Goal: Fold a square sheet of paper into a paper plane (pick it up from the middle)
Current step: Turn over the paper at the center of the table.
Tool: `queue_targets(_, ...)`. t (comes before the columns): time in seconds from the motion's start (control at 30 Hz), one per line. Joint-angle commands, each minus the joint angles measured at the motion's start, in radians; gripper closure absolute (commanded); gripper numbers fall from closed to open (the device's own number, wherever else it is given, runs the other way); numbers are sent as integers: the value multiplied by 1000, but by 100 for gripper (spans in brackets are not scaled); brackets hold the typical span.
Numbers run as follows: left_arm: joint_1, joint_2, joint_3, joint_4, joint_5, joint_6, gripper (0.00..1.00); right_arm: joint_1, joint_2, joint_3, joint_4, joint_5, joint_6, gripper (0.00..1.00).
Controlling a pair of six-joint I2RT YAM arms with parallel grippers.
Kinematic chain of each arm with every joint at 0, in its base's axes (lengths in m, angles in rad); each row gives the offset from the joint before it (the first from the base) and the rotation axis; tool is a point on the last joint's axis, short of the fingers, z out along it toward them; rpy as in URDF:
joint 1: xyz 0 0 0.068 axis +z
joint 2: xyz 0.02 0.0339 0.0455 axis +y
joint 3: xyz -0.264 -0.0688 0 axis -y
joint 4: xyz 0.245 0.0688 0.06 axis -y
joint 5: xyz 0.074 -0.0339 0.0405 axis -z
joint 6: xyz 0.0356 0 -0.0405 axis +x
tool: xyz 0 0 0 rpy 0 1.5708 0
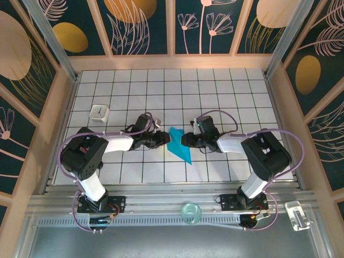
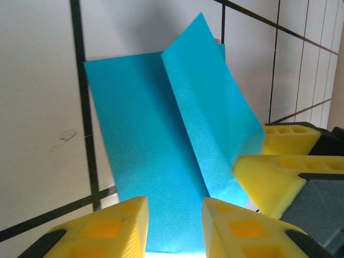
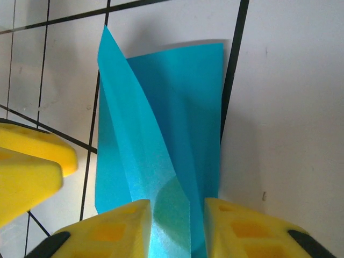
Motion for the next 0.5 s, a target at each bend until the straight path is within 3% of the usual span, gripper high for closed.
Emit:
queue_targets(0.0,15,-50,-18,7,-8,-10,67,7,14,12,51,-31,-17,74)
queue_targets(0.23,51,-87,-31,-9,-11,-5,67,-18,-54,29,-17,-16,-36,99)
queue_targets(0.33,77,-122,-30,-30,-21,6,67,-24,-124,56,-129,29,-83,100)
queue_targets(0.47,112,-182,-33,-67,-44,27,65,-53,-247,173,-473,305,-197,100)
